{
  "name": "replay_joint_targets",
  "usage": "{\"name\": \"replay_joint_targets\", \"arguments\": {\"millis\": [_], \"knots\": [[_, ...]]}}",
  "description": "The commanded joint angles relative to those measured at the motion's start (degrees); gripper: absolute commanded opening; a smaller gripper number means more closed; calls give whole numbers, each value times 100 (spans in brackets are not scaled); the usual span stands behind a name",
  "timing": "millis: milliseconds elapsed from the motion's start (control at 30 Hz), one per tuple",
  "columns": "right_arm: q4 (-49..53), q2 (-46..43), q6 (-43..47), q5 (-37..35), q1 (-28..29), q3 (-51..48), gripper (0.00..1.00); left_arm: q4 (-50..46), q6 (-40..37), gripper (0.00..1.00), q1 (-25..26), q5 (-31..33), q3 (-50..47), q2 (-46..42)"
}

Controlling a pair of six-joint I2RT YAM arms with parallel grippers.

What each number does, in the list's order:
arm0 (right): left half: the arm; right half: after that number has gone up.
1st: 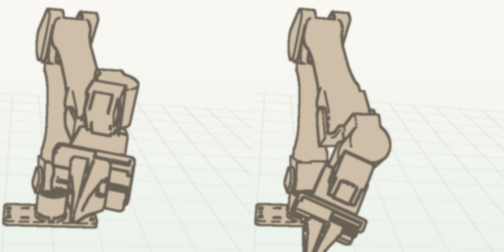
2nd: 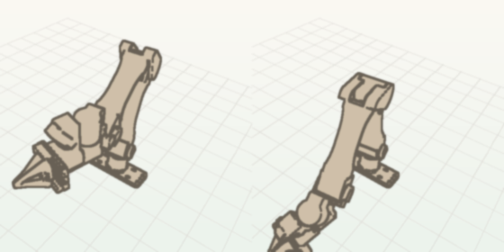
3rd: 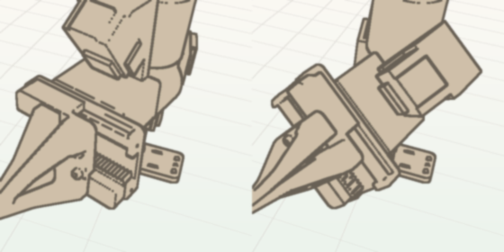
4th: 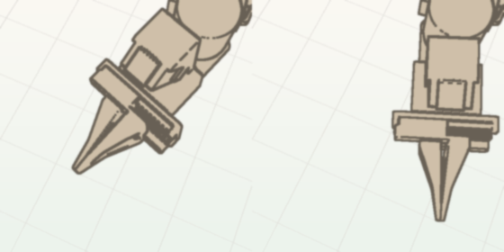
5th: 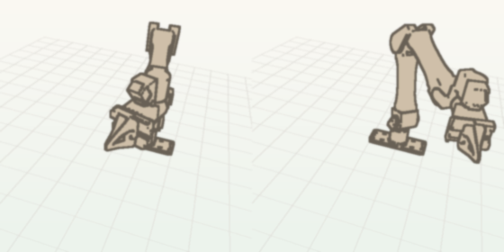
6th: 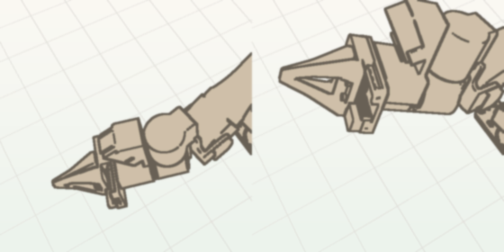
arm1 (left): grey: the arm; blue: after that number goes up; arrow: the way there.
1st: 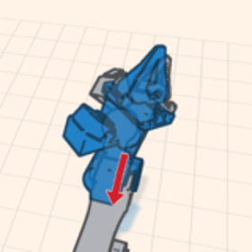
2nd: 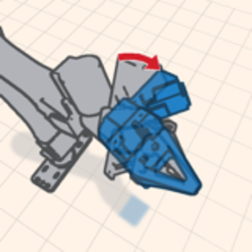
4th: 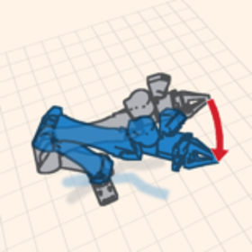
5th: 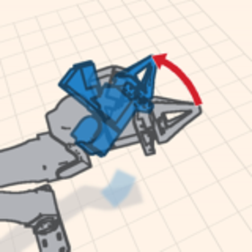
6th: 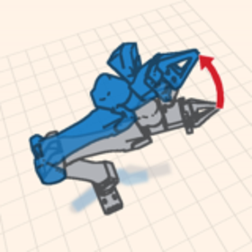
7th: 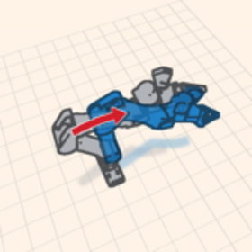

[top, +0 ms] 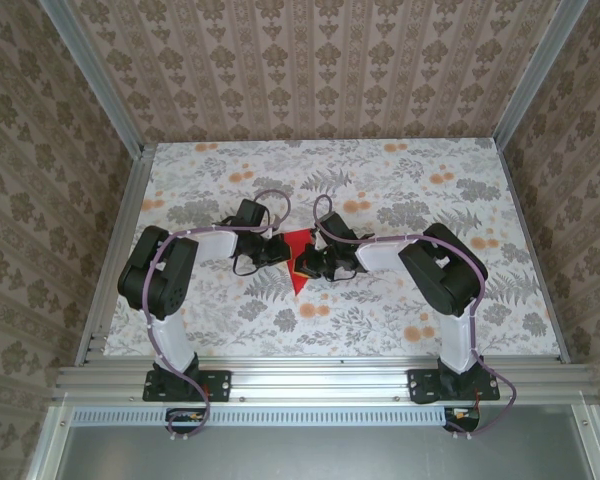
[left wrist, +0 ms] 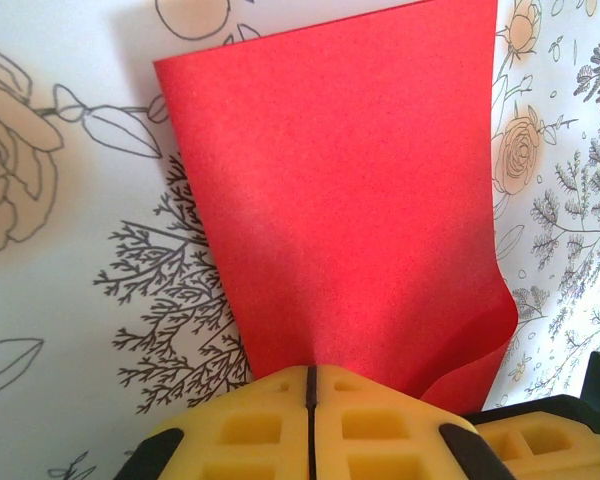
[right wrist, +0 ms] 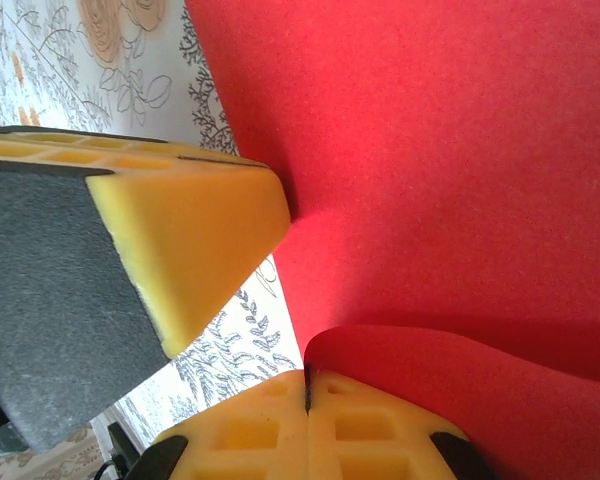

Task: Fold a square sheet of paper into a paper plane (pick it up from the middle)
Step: Third fold the triangle at the center of the table.

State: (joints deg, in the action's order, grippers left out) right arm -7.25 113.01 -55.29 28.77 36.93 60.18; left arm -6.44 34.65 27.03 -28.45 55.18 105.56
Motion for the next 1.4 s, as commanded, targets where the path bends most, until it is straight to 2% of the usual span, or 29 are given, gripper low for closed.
{"name": "replay_joint_targets", "arguments": {"millis": [0,633,1067,1167,1367], "knots": [[-87,155,-8,8,34,81,4,-437,-178,8,65,315,-41,263],[-178,332,-17,100,25,170,6,-437,-196,8,81,305,-36,281],[56,394,86,-89,16,191,6,-448,-205,8,77,306,-33,260],[205,406,149,-146,12,189,10,-504,-183,8,76,305,-4,188],[302,434,184,-190,16,118,30,-569,51,11,15,430,73,-311]]}}
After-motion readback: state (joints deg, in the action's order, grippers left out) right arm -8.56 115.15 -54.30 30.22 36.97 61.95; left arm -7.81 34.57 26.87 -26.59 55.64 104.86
